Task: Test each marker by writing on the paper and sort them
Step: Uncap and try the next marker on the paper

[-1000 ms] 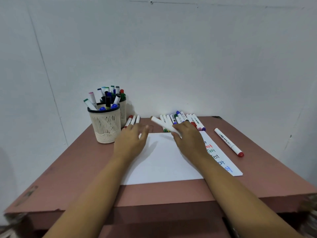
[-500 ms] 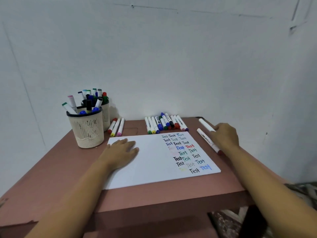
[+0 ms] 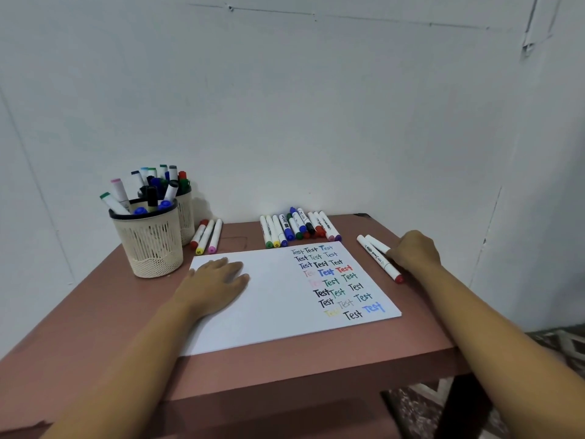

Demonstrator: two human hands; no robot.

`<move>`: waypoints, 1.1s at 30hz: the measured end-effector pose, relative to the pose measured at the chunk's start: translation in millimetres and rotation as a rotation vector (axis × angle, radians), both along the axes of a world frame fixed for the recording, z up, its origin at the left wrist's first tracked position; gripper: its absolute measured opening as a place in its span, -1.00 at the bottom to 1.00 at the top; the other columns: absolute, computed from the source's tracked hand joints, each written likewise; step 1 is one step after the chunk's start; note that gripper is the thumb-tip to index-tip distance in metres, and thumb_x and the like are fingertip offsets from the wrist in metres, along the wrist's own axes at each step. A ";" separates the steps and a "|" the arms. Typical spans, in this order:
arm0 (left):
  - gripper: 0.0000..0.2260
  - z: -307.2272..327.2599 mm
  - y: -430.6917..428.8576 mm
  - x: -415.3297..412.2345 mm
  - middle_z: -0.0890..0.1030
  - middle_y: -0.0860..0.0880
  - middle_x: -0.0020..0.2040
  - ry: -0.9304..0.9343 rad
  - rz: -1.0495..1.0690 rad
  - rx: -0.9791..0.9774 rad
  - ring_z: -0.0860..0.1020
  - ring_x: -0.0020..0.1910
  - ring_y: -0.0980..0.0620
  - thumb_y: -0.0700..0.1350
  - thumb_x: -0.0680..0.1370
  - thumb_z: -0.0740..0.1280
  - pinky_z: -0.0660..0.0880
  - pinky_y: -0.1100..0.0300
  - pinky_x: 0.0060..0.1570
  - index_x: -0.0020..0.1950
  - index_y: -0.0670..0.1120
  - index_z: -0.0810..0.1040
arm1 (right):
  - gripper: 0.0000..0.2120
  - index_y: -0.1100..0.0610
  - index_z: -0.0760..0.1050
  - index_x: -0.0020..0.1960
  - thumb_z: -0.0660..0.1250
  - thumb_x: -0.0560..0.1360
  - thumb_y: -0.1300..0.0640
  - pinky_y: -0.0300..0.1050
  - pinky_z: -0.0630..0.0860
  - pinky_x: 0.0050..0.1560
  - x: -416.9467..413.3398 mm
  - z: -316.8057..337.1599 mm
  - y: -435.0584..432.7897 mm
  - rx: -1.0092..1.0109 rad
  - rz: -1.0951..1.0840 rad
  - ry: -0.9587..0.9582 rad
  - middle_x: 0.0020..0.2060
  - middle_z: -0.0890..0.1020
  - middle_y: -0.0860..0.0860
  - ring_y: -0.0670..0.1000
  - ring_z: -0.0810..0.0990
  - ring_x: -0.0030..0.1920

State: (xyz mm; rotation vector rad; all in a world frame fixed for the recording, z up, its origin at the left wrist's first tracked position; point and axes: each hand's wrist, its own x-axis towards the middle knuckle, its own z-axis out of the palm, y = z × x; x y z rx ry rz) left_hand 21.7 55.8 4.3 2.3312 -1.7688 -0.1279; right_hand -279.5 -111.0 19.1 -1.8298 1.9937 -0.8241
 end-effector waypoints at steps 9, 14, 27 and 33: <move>-0.55 -1.3 -0.7 2.2 0.12 0.01 0.54 -0.002 0.003 0.008 0.07 0.52 0.02 0.18 0.62 0.00 0.01 -0.07 0.47 0.50 0.10 0.20 | -0.78 0.19 0.28 -0.31 0.26 0.47 0.27 -0.14 0.21 -0.45 5.1 0.2 0.2 -0.041 0.042 0.007 -0.36 0.43 0.08 0.02 0.37 -0.39; -0.55 -1.2 -0.5 1.8 0.13 0.02 0.54 -0.008 0.000 0.006 0.08 0.52 0.02 0.17 0.62 0.01 0.01 -0.06 0.47 0.50 0.10 0.20 | -0.76 0.18 0.26 -0.35 0.25 0.44 0.30 -0.14 0.20 -0.45 5.2 -0.7 -1.0 -0.046 0.046 -0.019 -0.40 0.43 0.08 0.04 0.37 -0.40; -0.56 1.4 1.1 0.3 0.16 0.01 0.53 0.002 -0.002 0.005 0.10 0.51 0.02 0.16 0.62 0.02 0.03 -0.06 0.46 0.49 0.08 0.22 | -0.83 0.17 0.54 -0.06 0.26 0.53 0.08 -0.02 0.46 0.00 33.2 16.6 6.4 -0.132 0.065 0.120 -0.12 0.58 0.10 0.17 0.54 -0.04; -0.56 0.7 -1.6 2.3 0.19 0.01 0.52 0.021 0.001 -0.001 0.10 0.51 0.03 0.17 0.61 0.04 0.04 -0.08 0.46 0.47 0.10 0.25 | -0.84 0.18 0.58 -0.10 0.24 0.53 0.17 -0.13 0.43 -0.22 93.9 31.9 19.8 -0.249 0.269 0.163 -0.19 0.63 0.06 0.11 0.58 -0.16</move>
